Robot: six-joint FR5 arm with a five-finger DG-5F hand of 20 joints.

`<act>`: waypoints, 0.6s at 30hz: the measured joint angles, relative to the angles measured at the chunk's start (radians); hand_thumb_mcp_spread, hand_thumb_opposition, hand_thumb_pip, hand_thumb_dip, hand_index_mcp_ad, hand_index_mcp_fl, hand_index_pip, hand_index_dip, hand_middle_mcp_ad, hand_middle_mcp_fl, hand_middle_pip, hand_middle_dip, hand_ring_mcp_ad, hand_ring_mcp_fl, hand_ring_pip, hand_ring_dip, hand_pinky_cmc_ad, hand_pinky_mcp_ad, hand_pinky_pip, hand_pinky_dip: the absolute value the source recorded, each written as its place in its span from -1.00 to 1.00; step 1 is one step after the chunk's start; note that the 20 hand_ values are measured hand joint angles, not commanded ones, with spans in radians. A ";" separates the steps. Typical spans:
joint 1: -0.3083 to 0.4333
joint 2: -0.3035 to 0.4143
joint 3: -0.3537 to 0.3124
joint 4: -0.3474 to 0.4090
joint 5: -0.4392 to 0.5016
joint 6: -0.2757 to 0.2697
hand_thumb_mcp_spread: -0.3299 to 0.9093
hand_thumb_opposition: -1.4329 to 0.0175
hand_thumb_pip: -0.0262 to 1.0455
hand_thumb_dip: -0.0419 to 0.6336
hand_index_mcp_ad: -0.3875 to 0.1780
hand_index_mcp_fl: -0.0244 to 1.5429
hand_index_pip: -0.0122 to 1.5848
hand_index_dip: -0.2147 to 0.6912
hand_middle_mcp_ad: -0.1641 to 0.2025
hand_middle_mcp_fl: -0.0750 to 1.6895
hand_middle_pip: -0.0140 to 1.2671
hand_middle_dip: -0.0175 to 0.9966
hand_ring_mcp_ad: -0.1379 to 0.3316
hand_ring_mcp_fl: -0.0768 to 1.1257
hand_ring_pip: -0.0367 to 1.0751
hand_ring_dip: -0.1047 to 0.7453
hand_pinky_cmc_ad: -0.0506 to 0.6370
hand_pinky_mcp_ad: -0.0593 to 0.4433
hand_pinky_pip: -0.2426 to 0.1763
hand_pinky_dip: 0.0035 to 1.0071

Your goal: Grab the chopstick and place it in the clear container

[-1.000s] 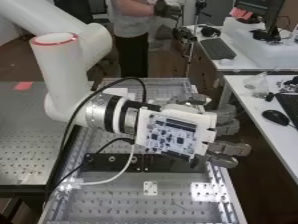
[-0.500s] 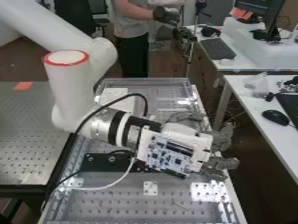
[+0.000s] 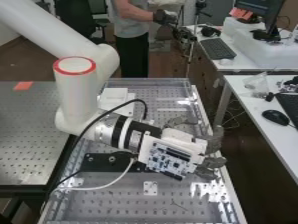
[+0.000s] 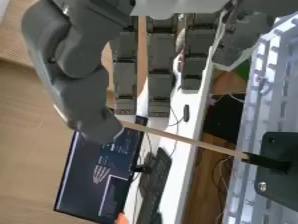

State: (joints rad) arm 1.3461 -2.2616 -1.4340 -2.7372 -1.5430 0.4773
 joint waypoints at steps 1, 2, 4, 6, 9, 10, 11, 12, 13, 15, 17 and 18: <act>0.001 -0.001 -0.002 0.000 0.000 0.000 0.29 -0.19 0.17 0.35 0.05 -0.32 -0.19 0.21 0.17 -0.08 -0.78 0.45 0.07 -0.36 -0.75 0.22 0.04 -0.04 -0.18 -0.68; 0.002 -0.001 -0.003 0.000 0.001 -0.001 0.29 -0.19 0.17 0.35 0.05 -0.30 -0.18 0.20 0.17 -0.07 -0.78 0.47 0.07 -0.36 -0.76 0.22 0.04 -0.03 -0.17 -0.68; 0.006 -0.001 -0.006 0.001 0.013 -0.001 0.31 -0.19 0.17 0.35 0.01 -0.31 -0.20 0.20 0.18 -0.06 -0.78 0.48 0.09 -0.36 -0.76 0.21 0.03 -0.03 -0.17 -0.68; 0.008 -0.001 -0.007 0.003 0.018 -0.002 0.34 -0.19 0.15 0.36 -0.02 -0.30 -0.21 0.20 0.17 -0.06 -0.78 0.48 0.07 -0.35 -0.76 0.21 0.03 -0.04 -0.18 -0.68; 0.012 -0.005 -0.003 0.005 0.023 -0.002 0.34 -0.19 0.06 0.36 -0.06 -0.25 -0.23 0.20 0.17 -0.05 -0.78 0.48 0.09 -0.31 -0.76 0.22 0.04 -0.03 -0.15 -0.68; 0.013 -0.007 0.001 0.004 0.025 -0.001 0.34 -0.19 0.05 0.35 -0.07 -0.24 -0.25 0.20 0.17 -0.03 -0.77 0.48 0.09 -0.30 -0.75 0.25 0.04 -0.03 -0.14 -0.67; 0.014 -0.008 0.003 0.003 0.027 -0.001 0.34 -0.19 0.04 0.35 -0.10 -0.24 -0.25 0.20 0.17 -0.02 -0.78 0.49 0.09 -0.30 -0.75 0.25 0.04 -0.03 -0.14 -0.67; 0.014 -0.011 0.008 0.001 0.031 -0.001 0.36 -0.19 0.04 0.36 -0.11 -0.24 -0.26 0.20 0.18 -0.02 -0.76 0.51 0.08 -0.29 -0.75 0.25 0.03 -0.03 -0.14 -0.67; 0.015 -0.012 0.009 0.001 0.032 -0.001 0.39 -0.19 0.02 0.35 -0.12 -0.22 -0.26 0.20 0.17 -0.03 -0.76 0.51 0.09 -0.29 -0.75 0.25 0.03 -0.03 -0.14 -0.67; 0.015 -0.018 0.019 -0.003 0.031 -0.001 0.39 -0.19 0.00 0.36 -0.10 -0.22 -0.29 0.20 0.17 0.00 -0.76 0.51 0.08 -0.25 -0.75 0.25 0.03 -0.03 -0.14 -0.67; 0.014 -0.026 0.029 -0.006 0.031 -0.001 0.41 -0.19 0.00 0.35 -0.10 -0.18 -0.29 0.20 0.18 0.03 -0.76 0.51 0.09 -0.22 -0.76 0.25 0.03 -0.03 -0.13 -0.67; 0.012 -0.030 0.034 -0.009 0.031 -0.001 0.41 -0.19 -0.01 0.35 -0.12 -0.16 -0.30 0.21 0.17 0.03 -0.76 0.52 0.09 -0.22 -0.76 0.29 0.03 -0.03 -0.13 -0.67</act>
State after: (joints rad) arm 1.3582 -2.2919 -1.3998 -2.7458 -1.5117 0.4761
